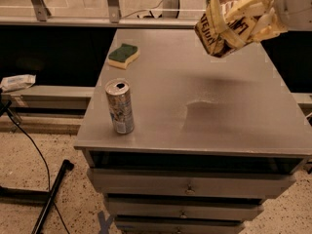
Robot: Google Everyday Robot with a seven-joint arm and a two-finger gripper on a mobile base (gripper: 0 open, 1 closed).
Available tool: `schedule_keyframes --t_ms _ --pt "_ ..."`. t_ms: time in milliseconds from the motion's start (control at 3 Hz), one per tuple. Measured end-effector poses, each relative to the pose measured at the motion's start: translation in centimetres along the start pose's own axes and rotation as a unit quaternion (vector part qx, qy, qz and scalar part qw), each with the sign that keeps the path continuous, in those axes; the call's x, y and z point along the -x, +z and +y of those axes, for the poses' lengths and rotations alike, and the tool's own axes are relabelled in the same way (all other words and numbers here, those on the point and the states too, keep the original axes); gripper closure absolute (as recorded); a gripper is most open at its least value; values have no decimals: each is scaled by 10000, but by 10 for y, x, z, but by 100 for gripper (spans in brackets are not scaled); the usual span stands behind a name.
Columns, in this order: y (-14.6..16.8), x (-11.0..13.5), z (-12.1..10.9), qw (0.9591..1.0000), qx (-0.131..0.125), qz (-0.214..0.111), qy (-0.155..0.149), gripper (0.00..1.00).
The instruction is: Move brown chip bag near redbull can
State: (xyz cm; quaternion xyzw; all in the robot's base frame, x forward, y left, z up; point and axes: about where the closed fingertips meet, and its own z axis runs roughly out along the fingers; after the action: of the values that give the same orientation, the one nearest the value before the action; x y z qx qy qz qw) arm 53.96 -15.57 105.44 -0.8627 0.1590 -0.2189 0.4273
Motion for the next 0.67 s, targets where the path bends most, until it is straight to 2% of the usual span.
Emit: schedule_keyframes --t_ms 333,667 --pt "-6 7 -2 9997 -25 98 -214 100" --pt "-21 32 17 9979 18 250 -593 100"
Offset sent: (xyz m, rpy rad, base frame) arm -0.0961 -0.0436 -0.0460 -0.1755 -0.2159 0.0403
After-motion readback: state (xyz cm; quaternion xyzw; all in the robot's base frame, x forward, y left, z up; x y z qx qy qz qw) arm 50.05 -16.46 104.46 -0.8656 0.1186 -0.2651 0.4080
